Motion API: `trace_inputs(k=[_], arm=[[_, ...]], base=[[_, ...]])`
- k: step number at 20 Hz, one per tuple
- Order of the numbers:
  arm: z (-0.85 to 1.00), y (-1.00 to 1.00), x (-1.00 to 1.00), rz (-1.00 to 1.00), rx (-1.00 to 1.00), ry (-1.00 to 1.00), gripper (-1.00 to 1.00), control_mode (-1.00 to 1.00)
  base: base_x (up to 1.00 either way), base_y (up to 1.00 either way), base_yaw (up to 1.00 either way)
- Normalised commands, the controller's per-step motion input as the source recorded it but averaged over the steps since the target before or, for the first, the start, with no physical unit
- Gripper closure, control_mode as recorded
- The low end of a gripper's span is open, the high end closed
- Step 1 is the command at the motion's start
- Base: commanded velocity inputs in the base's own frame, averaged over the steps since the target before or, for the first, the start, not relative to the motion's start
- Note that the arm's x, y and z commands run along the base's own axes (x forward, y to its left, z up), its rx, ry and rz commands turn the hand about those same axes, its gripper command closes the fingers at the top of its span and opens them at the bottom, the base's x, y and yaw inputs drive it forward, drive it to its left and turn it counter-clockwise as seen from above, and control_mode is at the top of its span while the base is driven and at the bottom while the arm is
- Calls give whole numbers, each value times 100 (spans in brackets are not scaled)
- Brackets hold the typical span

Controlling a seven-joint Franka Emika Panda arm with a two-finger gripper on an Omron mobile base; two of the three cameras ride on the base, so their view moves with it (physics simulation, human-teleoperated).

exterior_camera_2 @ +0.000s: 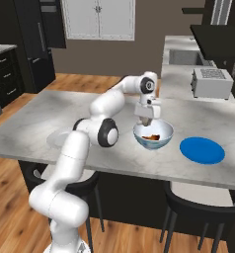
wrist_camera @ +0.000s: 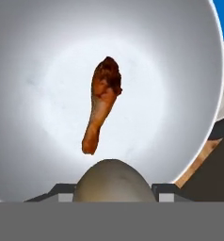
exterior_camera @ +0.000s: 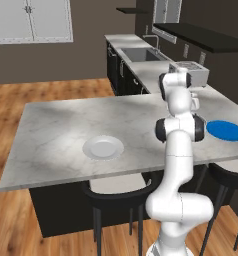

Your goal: Pick the chicken drumstick and mushroom from their plates and place them in the bowl. Then put the bowl in the fridge.

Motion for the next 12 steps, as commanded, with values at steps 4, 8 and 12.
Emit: trace_inputs(k=[4, 8, 12], arm=[[-32, 3, -18, -1, 0, -6, 100, -100], [-29, 2, -22, -1, 0, -16, 100, -100], [-22, 10, -29, 0, 0, -20, 100, -100]], base=[[0, 0, 0], [0, 0, 0], [0, 0, 0]])
